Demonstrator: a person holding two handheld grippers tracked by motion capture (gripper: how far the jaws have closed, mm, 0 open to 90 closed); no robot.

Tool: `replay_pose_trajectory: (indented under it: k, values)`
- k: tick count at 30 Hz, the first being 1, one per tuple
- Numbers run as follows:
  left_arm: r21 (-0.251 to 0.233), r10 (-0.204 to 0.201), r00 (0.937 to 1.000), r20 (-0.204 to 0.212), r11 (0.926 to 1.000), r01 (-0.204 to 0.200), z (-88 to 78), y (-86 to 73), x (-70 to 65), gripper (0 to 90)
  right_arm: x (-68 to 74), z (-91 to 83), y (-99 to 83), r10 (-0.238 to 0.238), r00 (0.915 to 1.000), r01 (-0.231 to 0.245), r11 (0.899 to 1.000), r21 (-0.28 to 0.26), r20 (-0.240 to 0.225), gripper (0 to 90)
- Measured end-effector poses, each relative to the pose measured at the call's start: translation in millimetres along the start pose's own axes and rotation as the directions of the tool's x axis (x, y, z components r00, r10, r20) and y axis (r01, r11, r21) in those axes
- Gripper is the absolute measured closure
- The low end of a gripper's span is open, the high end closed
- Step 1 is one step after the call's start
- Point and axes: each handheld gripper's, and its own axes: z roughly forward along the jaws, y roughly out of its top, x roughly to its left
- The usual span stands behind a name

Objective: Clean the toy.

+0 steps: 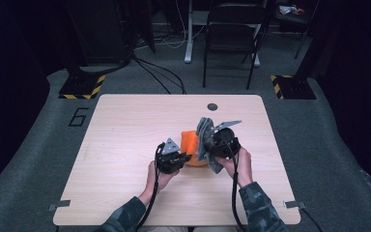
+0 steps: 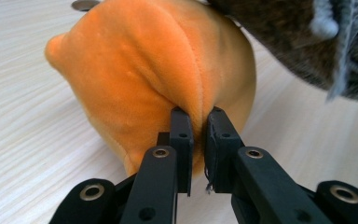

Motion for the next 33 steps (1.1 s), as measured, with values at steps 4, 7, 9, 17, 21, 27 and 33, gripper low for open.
replay_pose_trajectory:
  k: [4,7,9,17,21,27,33]
  values:
    - [0.019,0.027,0.9995,0.019,0.9994,-0.027,2.2,-0.1,-4.2,82.9,17.8,12.9,0.9,-0.062,0.9973,0.061,0.998,0.014,0.040,77.2]
    - [0.031,0.011,0.9996,0.027,0.9994,-0.012,4.9,-3.6,-1.2,83.0,15.3,23.7,-4.0,-0.070,0.9957,0.068,0.997,0.034,0.060,77.3]
    - [0.030,0.015,0.9996,0.023,0.9994,-0.016,5.0,-4.0,-0.5,82.9,11.9,23.6,-4.3,-0.064,0.9964,0.062,0.997,0.035,0.056,77.3]
    - [0.042,0.020,0.9995,0.025,0.9989,-0.021,5.9,-5.5,3.2,82.5,-0.3,22.0,-7.4,-0.052,0.9943,0.048,0.998,0.050,0.093,77.3]
    - [0.050,0.017,0.9995,0.026,0.9986,-0.018,5.8,-6.3,5.6,82.5,-12.8,20.9,-10.5,-0.017,0.9935,0.011,0.998,0.055,0.112,77.3]
    - [0.047,0.013,0.9998,0.015,0.9988,-0.014,6.8,-8.6,9.6,82.5,-35.3,26.5,-21.0,0.051,0.9877,-0.063,0.995,0.080,0.148,77.4]
    - [0.046,-0.001,0.9999,0.012,0.9989,0.000,7.3,-10.0,11.5,82.4,-50.5,36.2,-31.9,0.101,0.9812,-0.123,0.984,0.126,0.164,77.4]
